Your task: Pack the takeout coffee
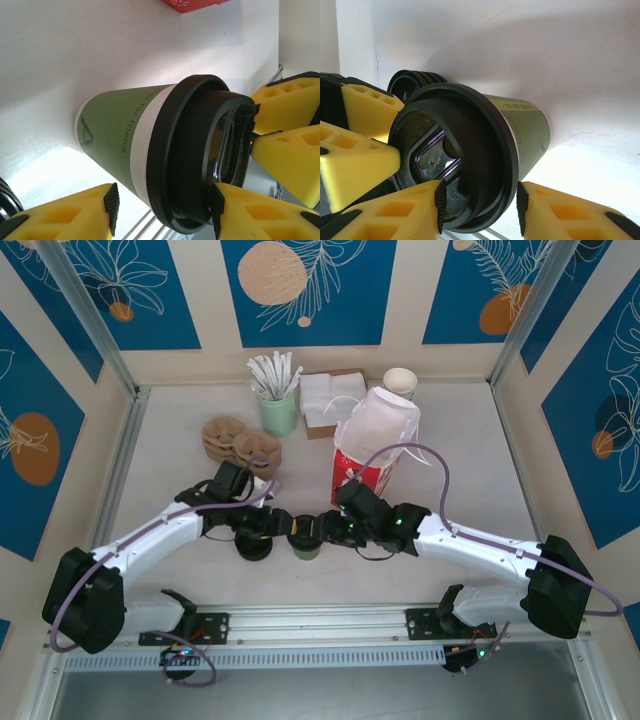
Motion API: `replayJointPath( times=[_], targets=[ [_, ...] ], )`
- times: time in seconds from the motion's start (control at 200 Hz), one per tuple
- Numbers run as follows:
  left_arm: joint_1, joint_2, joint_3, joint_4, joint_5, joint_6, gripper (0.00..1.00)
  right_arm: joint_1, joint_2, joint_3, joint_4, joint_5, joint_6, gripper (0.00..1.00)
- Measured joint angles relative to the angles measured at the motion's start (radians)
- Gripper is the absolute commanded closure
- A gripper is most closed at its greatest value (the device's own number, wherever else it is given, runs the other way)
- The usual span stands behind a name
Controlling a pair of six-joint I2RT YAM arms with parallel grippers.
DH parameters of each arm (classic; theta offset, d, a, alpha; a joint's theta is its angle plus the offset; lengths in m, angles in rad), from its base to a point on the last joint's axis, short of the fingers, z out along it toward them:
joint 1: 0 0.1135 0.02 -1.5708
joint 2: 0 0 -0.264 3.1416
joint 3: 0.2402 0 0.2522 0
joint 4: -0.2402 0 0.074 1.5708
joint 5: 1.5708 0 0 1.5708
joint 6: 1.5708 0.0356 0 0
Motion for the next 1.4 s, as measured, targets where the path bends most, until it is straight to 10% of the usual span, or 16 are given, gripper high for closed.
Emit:
replayJointPath(
  times=[1.4],
  targets=[
    [0.001,-0.016,-0.124,0.211,0.045,-0.006,0.58,0.007,0.003,-0.078,0.118,0.001,0.047,0.64]
  ],
)
